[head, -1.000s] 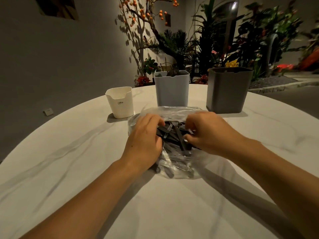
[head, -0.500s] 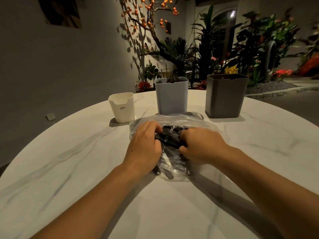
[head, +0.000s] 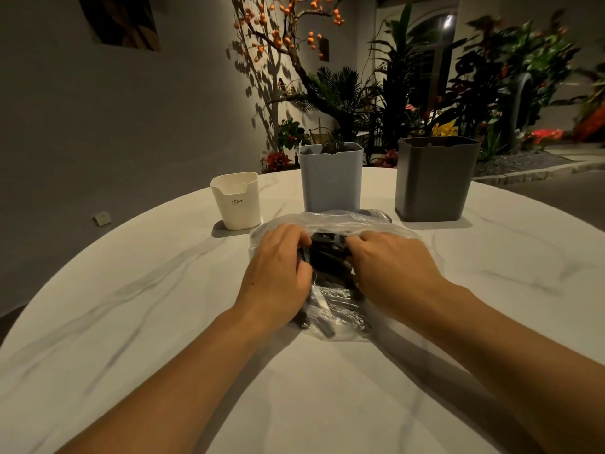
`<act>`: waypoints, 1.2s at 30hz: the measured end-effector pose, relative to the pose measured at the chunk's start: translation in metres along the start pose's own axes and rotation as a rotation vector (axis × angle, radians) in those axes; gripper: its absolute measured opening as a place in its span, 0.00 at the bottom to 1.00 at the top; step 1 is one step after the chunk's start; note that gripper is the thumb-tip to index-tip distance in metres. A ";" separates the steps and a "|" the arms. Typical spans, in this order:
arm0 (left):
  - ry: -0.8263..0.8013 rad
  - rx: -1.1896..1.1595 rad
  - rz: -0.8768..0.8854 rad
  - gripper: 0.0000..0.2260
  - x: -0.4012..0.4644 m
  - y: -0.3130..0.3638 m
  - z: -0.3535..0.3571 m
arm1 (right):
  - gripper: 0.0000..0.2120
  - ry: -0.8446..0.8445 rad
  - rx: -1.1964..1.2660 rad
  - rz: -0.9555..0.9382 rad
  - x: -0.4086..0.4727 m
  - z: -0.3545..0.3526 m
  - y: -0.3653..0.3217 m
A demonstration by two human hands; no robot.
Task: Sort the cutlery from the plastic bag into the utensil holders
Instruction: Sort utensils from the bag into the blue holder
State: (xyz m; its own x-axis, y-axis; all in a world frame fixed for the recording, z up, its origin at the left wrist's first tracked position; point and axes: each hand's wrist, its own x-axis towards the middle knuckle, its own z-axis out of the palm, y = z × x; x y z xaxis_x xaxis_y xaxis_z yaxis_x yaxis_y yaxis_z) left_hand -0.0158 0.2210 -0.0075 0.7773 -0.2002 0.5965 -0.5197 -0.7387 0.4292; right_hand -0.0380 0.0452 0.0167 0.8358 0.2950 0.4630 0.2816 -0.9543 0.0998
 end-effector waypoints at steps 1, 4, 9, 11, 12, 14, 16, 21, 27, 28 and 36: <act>0.007 0.007 0.010 0.10 0.000 0.000 0.000 | 0.15 -0.001 0.005 -0.013 0.000 -0.002 -0.001; 0.031 0.004 0.029 0.11 0.000 -0.002 0.002 | 0.13 -0.003 0.005 -0.009 0.000 -0.004 -0.002; 0.077 0.023 0.056 0.13 0.000 -0.001 0.001 | 0.12 0.063 0.040 0.002 -0.001 -0.010 0.001; 0.099 0.046 0.097 0.15 0.000 0.000 0.001 | 0.12 0.080 0.043 -0.001 -0.002 -0.012 0.000; 0.108 0.068 0.118 0.17 0.000 0.000 0.001 | 0.13 0.083 0.045 -0.003 -0.003 -0.013 -0.002; 0.124 0.101 0.147 0.20 0.001 0.001 0.001 | 0.14 0.086 0.052 -0.010 -0.004 -0.014 -0.004; 0.107 0.118 0.179 0.23 0.001 0.003 0.000 | 0.16 0.085 0.064 -0.017 -0.004 -0.014 -0.006; 0.006 0.182 0.247 0.27 -0.001 0.006 0.003 | 0.17 0.109 0.115 -0.078 -0.007 -0.021 -0.012; -0.102 0.089 0.133 0.24 -0.003 0.009 0.006 | 0.24 0.005 0.294 -0.034 -0.006 -0.022 -0.012; -0.122 0.056 0.126 0.24 -0.003 0.009 0.005 | 0.23 0.018 0.279 -0.063 -0.005 -0.020 -0.011; -0.295 0.076 0.016 0.20 -0.001 0.011 -0.006 | 0.15 0.343 0.356 -0.379 -0.005 -0.016 -0.013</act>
State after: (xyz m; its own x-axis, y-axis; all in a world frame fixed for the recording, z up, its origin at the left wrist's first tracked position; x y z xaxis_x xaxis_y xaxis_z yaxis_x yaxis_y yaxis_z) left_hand -0.0242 0.2171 0.0004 0.8444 -0.3821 0.3755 -0.5133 -0.7776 0.3630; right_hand -0.0535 0.0556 0.0267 0.4649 0.5217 0.7153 0.7182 -0.6947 0.0399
